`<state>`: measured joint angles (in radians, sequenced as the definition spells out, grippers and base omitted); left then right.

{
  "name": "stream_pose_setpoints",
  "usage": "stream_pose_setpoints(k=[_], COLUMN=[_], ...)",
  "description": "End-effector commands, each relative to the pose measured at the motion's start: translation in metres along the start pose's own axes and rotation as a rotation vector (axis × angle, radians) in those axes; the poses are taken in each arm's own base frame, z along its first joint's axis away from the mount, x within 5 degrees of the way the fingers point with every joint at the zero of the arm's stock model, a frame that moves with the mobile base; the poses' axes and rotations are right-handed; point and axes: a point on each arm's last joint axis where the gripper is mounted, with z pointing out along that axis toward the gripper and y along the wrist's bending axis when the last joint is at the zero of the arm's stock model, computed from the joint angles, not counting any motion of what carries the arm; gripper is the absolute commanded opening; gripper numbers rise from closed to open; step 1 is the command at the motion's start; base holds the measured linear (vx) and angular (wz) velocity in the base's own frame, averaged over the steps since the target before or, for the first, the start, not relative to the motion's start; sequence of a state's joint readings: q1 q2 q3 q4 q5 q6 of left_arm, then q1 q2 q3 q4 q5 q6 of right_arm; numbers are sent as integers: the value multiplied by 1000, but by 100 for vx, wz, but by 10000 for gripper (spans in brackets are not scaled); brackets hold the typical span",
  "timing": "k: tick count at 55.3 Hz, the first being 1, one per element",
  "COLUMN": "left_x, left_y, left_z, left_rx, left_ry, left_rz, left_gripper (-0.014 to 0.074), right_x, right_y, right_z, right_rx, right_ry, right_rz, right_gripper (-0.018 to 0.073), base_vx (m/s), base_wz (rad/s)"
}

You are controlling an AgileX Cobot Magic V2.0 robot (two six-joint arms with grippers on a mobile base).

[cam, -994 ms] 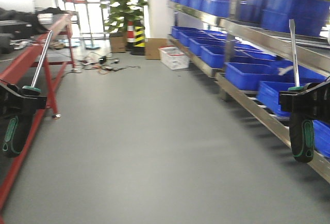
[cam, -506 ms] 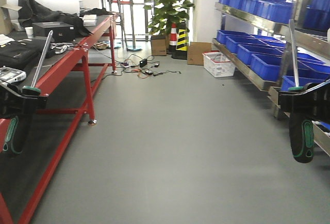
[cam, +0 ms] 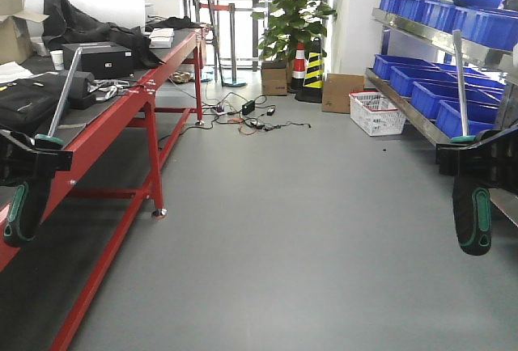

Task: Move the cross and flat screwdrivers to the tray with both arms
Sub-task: 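Drive the base along the aisle beside the blue bin shelves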

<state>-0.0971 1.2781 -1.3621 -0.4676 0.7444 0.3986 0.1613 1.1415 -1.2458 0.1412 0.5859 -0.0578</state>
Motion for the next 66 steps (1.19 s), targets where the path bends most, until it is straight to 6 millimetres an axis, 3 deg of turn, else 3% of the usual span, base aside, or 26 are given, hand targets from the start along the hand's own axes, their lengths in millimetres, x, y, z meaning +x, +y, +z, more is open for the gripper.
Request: stream_pose_setpoints(k=[1, 29, 66], left_x=[-18, -18, -18], left_y=[-5, -5, -5], left_z=[-16, -16, -16], left_rx=[-4, -4, -5], left_ry=[-132, -132, -132], left_rz=[-8, -8, -8], left_gripper=[0, 0, 0], right_x=[-19, -19, -19], right_y=[1, 1, 1], right_z=[-15, -15, -15], right_rx=[4, 4, 4], right_ry=[-144, -144, -144], right_rz=[-5, -5, -5], right_gripper=[-8, -8, -8], base_vx=[51, 51, 46], base_wz=[-1, -22, -67])
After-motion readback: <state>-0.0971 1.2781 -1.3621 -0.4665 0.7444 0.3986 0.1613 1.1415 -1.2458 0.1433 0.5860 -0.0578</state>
